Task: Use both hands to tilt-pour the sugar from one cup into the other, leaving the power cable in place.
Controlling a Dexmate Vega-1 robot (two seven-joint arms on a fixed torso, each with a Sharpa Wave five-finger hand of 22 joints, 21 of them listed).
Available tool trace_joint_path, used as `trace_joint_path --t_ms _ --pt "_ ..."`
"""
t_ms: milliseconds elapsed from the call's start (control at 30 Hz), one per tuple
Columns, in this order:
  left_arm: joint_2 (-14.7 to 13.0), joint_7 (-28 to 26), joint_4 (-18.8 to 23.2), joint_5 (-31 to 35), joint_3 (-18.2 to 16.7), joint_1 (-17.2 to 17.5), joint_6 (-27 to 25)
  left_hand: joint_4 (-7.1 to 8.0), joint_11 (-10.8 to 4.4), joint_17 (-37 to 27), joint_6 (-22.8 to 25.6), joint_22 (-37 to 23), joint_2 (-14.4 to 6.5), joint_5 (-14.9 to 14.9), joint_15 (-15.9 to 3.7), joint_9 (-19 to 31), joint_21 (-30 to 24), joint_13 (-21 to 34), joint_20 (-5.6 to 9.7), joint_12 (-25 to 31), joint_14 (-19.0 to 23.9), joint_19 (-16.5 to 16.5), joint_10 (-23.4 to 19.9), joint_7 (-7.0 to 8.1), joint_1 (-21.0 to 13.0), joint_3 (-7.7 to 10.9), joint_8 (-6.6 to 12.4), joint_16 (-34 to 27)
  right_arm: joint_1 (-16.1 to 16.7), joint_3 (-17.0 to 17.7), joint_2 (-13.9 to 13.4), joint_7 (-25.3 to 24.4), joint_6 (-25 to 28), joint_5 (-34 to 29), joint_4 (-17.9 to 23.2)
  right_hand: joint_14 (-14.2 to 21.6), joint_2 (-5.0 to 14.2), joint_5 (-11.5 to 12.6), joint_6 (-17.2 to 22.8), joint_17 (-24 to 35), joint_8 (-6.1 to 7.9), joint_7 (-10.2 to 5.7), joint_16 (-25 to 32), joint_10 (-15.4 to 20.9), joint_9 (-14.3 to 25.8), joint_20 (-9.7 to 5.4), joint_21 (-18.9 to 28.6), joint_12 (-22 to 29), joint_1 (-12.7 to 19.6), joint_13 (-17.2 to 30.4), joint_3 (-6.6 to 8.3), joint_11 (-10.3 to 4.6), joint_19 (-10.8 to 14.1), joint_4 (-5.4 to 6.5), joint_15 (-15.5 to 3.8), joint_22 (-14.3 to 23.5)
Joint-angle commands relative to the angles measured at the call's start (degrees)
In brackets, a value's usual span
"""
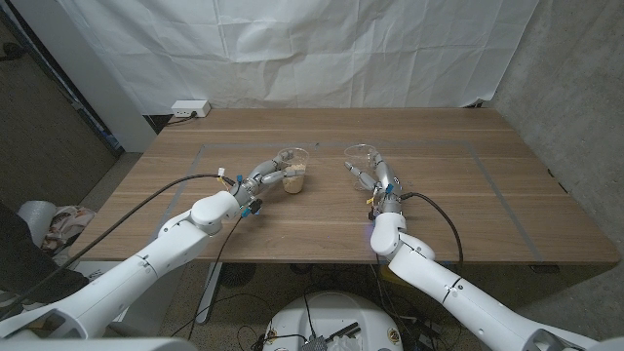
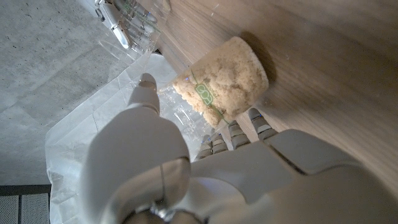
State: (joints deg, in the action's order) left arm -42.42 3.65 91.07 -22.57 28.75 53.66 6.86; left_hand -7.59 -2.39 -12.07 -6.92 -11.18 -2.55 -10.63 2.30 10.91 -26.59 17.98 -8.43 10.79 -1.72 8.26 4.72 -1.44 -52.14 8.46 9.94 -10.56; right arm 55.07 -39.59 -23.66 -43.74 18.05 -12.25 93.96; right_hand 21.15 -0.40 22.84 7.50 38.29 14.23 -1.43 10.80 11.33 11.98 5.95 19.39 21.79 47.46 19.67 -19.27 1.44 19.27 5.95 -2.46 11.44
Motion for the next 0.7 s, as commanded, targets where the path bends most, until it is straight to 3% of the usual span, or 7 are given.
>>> trace_joint_path --t_ms 33,233,300,433,467,533,700 --pt "-0.5 2.6 -0.9 -0.6 0.4 -0.9 0.7 0.28 1.95 0.3 -3.7 -0.1 0.5 -0.6 1.71 0.0 1.2 -0.4 -0.83 -0.2 -4.3 2.5 3.9 -1.40 1.0 -0.75 0.02 0.5 0.4 1.1 -0.8 3.8 -1.9 3.7 0.8 -3.2 -0.62 -0.3 -2.6 -0.6 -1.50 0.66 -0.5 -2.9 0.0 0.80 -0.9 -1.6 -1.0 -0.3 0.01 0.69 -1.8 0.46 0.06 0.1" --pt "-0.6 4.4 -1.4 -1.7 0.3 -1.1 1.6 0.90 4.13 0.6 -7.3 -0.1 0.8 -0.8 3.31 0.0 2.8 -0.9 -1.32 -0.3 -9.2 5.3 7.9 -1.90 2.3 -1.52 0.05 0.7 0.5 1.3 -1.8 5.6 -3.3 5.0 1.1 -5.8 -1.26 -0.3 -4.0 -1.5 -2.25 1.17 -0.5 -4.9 0.1 2.09 -1.7 -3.0 -1.7 -0.7 0.04 1.53 -3.3 0.57 1.40 0.0" --pt "-0.7 5.3 -1.8 -2.4 0.1 -1.1 2.3 1.35 6.00 0.6 -8.9 -0.1 0.9 -0.9 4.05 -0.1 3.4 -1.1 -1.55 -0.1 -10.8 6.3 9.4 -1.91 3.2 -2.01 0.01 0.5 0.7 1.7 -2.3 7.1 -5.2 6.3 1.0 -6.4 -1.26 -0.3 -4.5 -1.8 -2.43 1.38 -0.5 -5.4 0.1 2.85 -2.0 -3.3 -2.3 -0.9 0.01 1.89 -3.9 0.85 1.88 0.0" --pt "-1.3 7.0 -1.5 -4.3 -0.7 -0.5 3.2 2.11 8.04 0.5 -10.6 -0.1 1.1 -1.1 5.18 -0.1 4.6 -1.3 -2.07 0.1 -13.4 8.5 11.2 -1.74 4.8 -2.82 0.18 0.4 0.9 2.2 -3.3 8.9 -7.1 7.7 1.6 -9.0 -1.80 -0.4 -5.4 -2.6 -2.72 1.27 -0.6 -6.5 0.1 4.15 -3.0 -4.3 -4.0 -1.3 -0.13 2.30 -5.7 1.37 2.99 -0.2" --pt "-1.5 7.3 -1.4 -4.6 -0.9 -0.3 3.4 2.49 9.44 0.5 -12.0 -0.1 1.2 -1.2 6.00 -0.1 5.2 -1.4 -2.57 0.0 -14.7 9.6 12.5 -1.70 5.6 -3.22 0.04 0.4 1.0 2.3 -3.5 9.3 -7.9 8.0 1.6 -9.4 -1.92 -0.4 -5.5 -2.9 -2.73 1.39 -0.5 -6.7 0.1 5.07 -3.2 -4.5 -4.4 -1.4 -0.14 2.51 -5.9 1.48 3.26 -0.2" --pt "-1.8 7.4 -0.9 -5.4 -1.4 0.2 3.6 2.92 10.71 0.5 -13.7 -0.2 1.2 -1.5 7.03 -0.1 6.1 -1.5 -3.23 0.0 -16.6 11.3 14.2 -1.58 6.5 -3.67 0.00 0.4 0.9 2.5 -3.8 9.8 -8.9 8.3 1.5 -10.4 -2.14 -0.4 -5.8 -3.3 -2.80 1.28 -0.5 -7.4 0.1 5.86 -3.5 -5.1 -4.9 -1.6 -0.14 2.79 -6.3 1.62 3.58 -0.3" --pt "-2.2 6.0 0.6 -7.0 -3.2 2.5 4.8 3.89 12.23 0.3 -18.6 -0.3 1.1 -2.1 9.23 -0.1 7.8 -1.8 -3.74 0.1 -21.2 14.1 18.3 -1.38 8.3 -4.71 -0.05 0.3 1.6 3.4 -3.4 9.4 -12.8 9.4 0.9 -11.9 -2.42 -0.4 -6.2 -3.9 -2.84 1.35 -0.6 -8.4 0.1 6.33 -4.1 -5.9 -5.8 -1.9 -0.14 2.95 -7.1 1.82 4.31 -0.4"
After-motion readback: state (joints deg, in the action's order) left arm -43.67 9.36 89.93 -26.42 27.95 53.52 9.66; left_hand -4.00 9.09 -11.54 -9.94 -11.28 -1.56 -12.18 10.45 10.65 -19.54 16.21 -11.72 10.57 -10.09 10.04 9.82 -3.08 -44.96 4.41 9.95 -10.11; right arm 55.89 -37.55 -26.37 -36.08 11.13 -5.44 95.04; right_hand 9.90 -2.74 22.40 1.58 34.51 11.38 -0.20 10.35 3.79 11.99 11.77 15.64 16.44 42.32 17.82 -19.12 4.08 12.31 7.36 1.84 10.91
